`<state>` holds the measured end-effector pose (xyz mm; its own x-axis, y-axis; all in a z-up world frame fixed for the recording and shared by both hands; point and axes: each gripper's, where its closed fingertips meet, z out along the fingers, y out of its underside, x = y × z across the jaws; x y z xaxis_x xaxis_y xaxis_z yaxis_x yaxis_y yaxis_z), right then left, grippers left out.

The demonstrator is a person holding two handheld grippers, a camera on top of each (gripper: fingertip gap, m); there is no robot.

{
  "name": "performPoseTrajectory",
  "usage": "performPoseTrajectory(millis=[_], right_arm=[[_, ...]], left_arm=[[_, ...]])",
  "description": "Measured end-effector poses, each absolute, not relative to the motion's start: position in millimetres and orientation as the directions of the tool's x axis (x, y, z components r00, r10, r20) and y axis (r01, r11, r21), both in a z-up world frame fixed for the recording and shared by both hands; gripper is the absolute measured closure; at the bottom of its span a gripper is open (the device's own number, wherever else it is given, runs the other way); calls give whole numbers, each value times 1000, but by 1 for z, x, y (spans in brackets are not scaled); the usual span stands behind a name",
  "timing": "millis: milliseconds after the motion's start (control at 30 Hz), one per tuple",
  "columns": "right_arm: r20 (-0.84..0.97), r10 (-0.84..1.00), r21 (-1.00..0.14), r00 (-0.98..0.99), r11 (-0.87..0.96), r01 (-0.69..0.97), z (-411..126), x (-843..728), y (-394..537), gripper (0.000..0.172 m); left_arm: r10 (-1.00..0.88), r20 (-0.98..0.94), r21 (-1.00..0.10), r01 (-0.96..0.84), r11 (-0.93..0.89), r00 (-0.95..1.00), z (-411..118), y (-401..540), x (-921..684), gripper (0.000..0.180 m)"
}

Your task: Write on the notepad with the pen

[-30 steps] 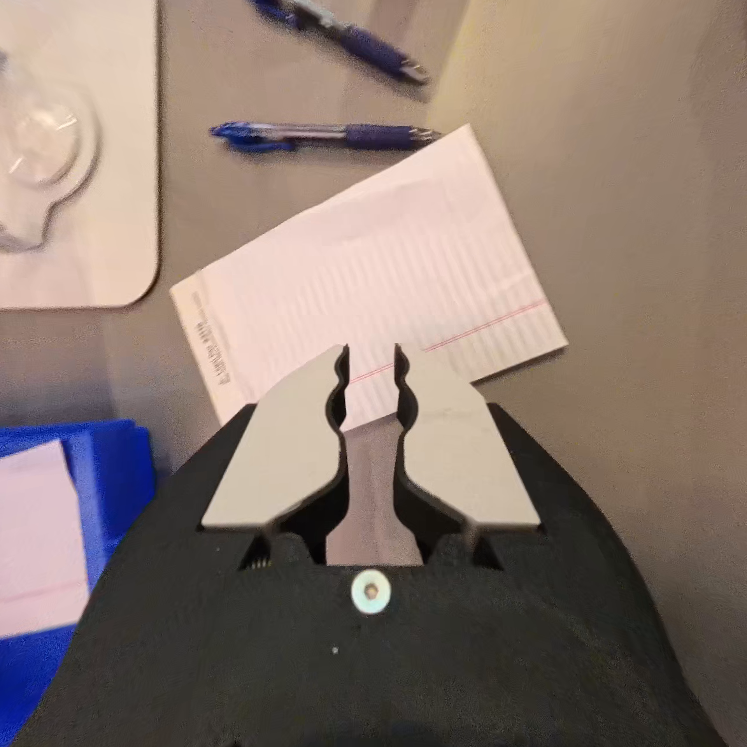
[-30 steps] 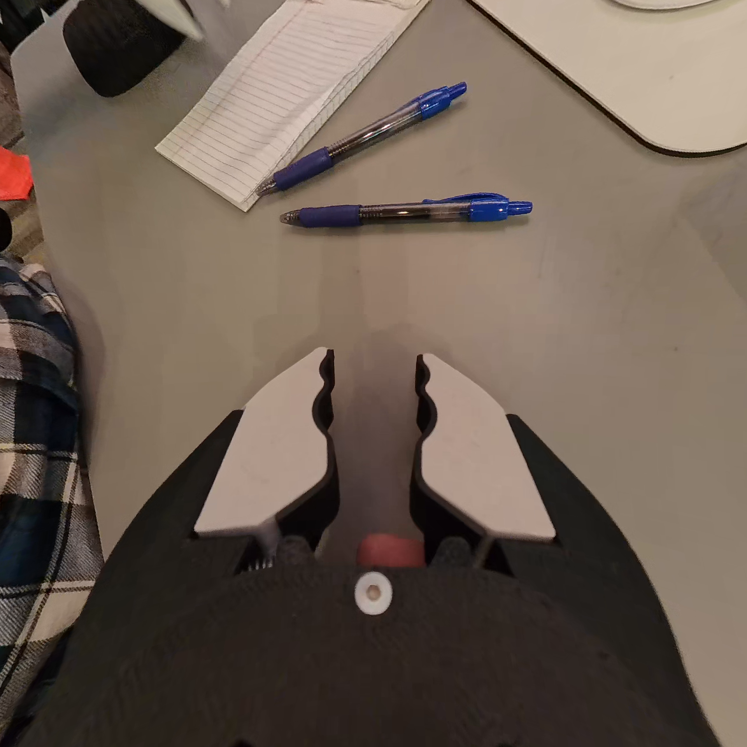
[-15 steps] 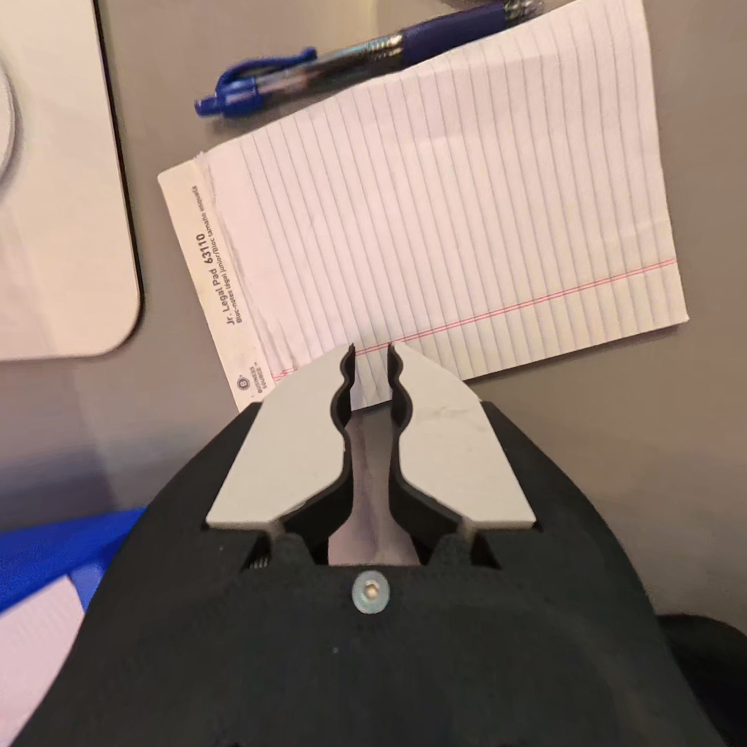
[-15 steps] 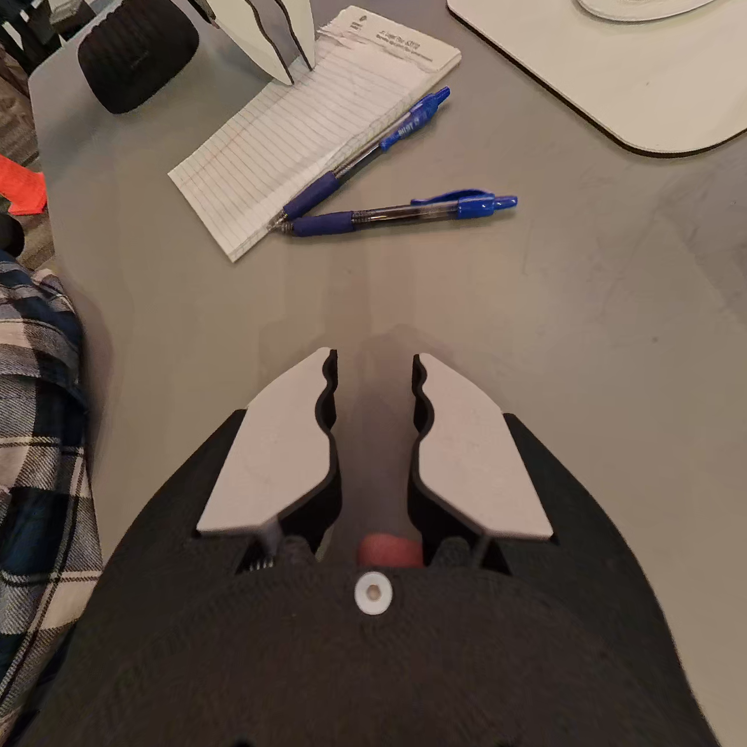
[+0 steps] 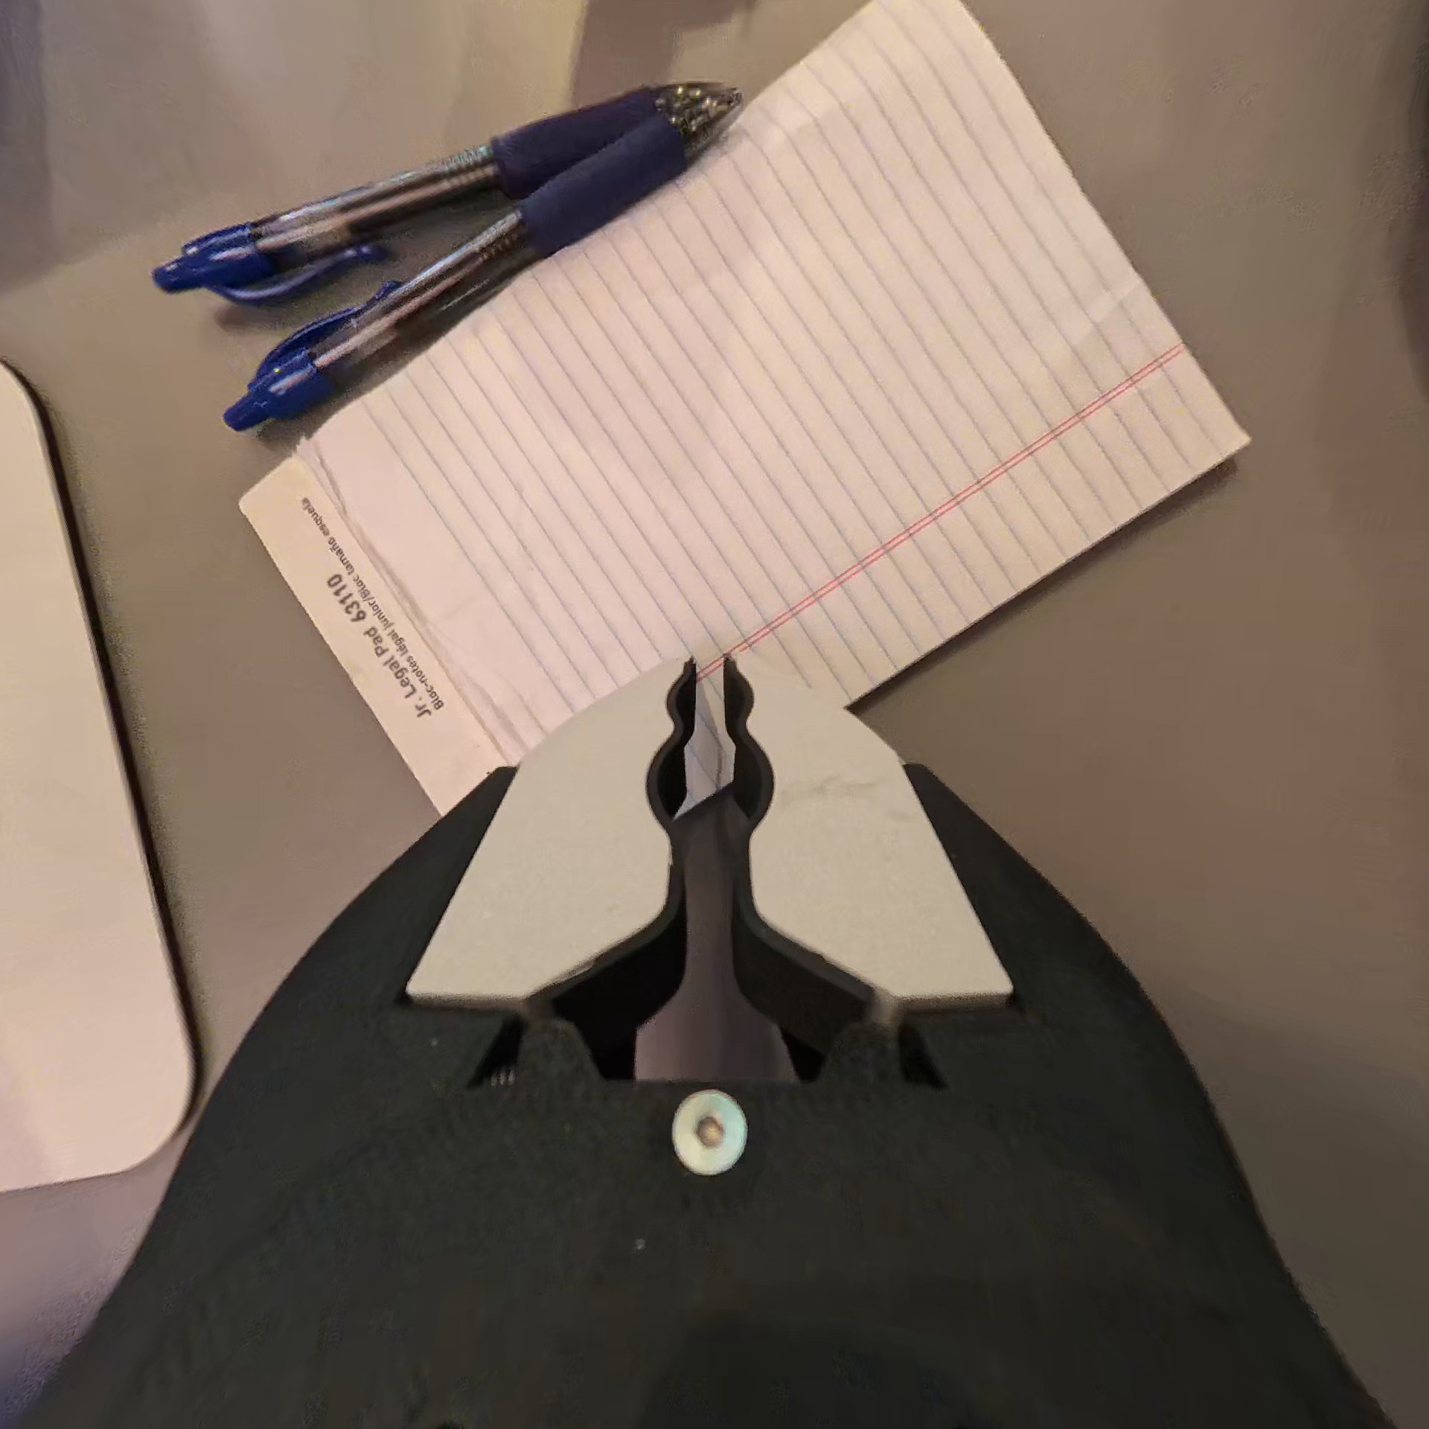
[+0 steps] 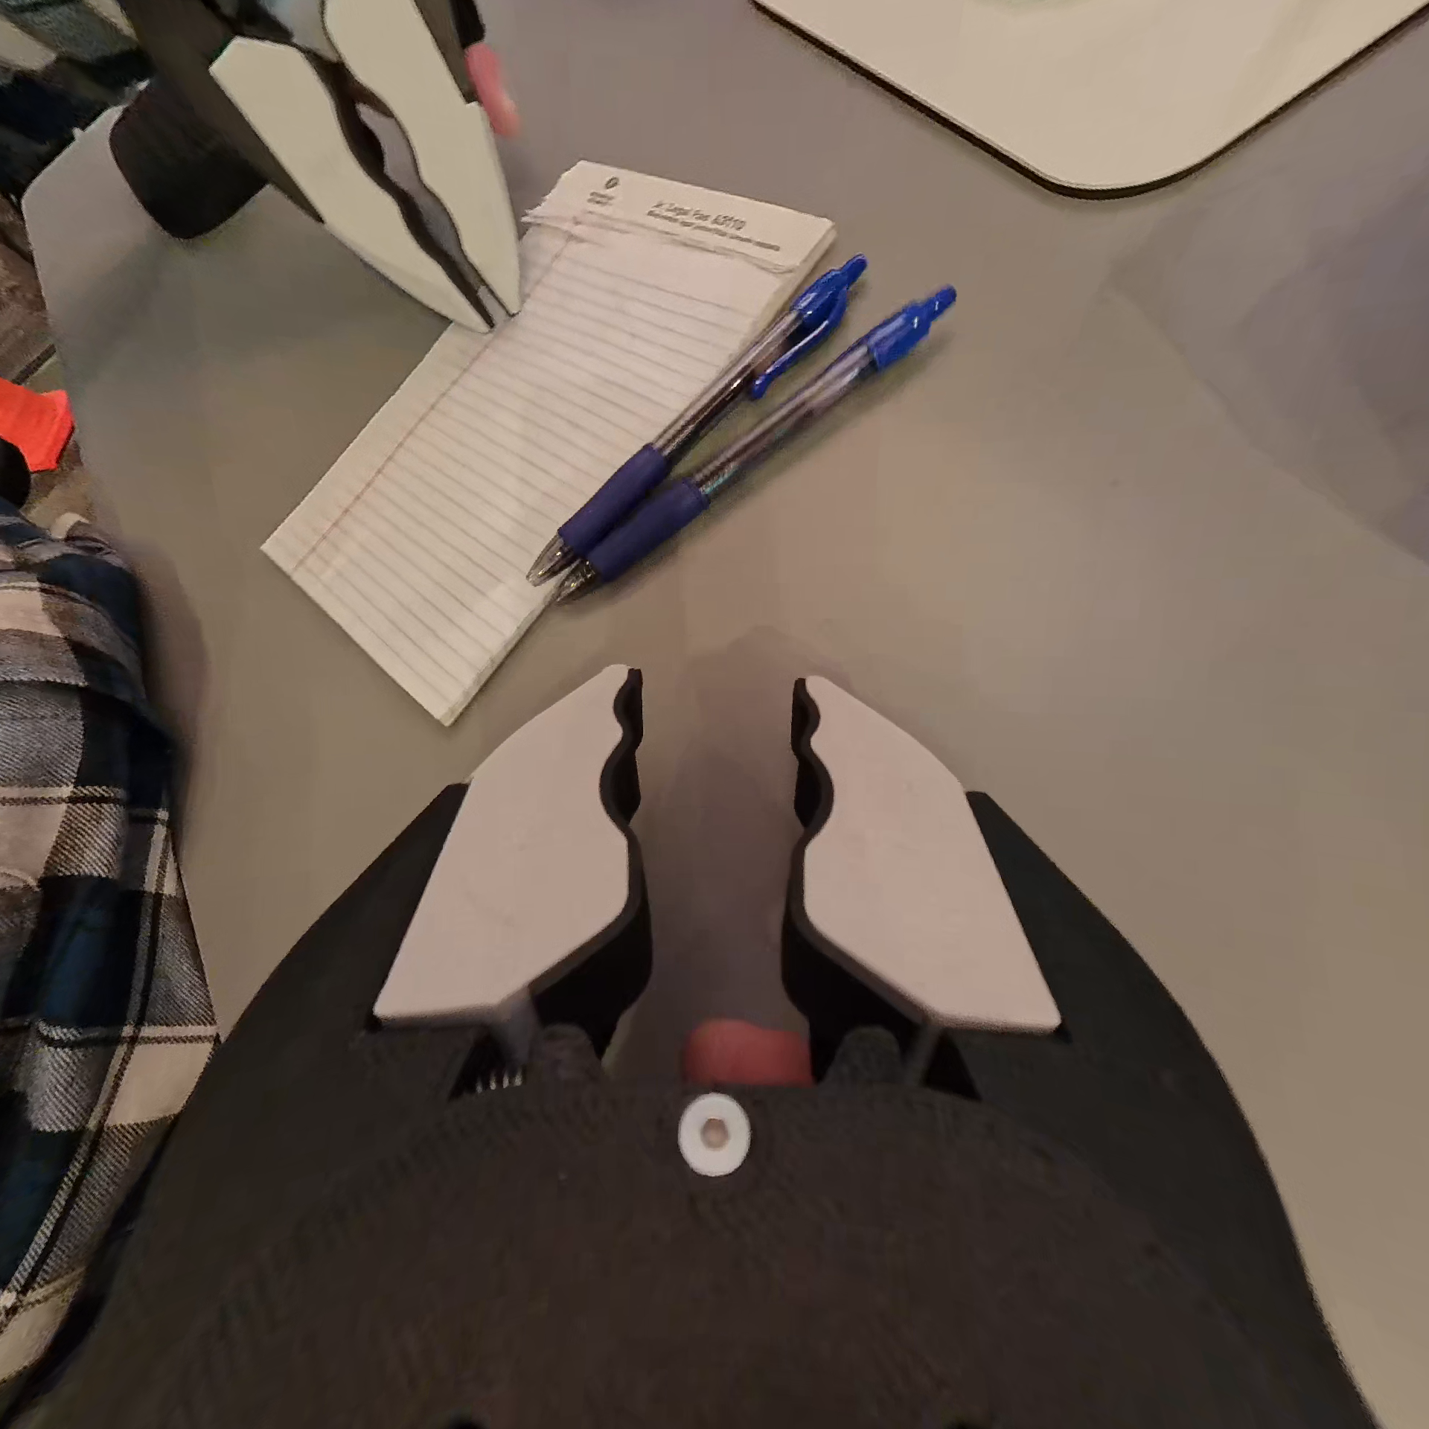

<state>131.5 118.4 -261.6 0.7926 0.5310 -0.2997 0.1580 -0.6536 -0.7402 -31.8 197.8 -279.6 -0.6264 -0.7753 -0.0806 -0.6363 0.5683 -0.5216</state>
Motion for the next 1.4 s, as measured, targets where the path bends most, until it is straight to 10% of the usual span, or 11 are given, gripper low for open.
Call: performPoseTrajectory(millis=[467, 1033, 1400], right_arm=[[-215, 384, -649, 898, -743, 163, -269, 115, 148, 120], [-120, 555, -555, 823, -725, 408, -275, 50, 158, 157], [-203, 672, -488, 712, -700, 522, -271, 63, 145, 141]], left_arm=[[-818, -32, -459, -718, 523, -575, -275, 194, -66, 131], [-813, -3, -463, -720, 517, -583, -279, 194, -75, 129], [-857, -3, -504, -739, 447, -516, -279, 171, -62, 130]])
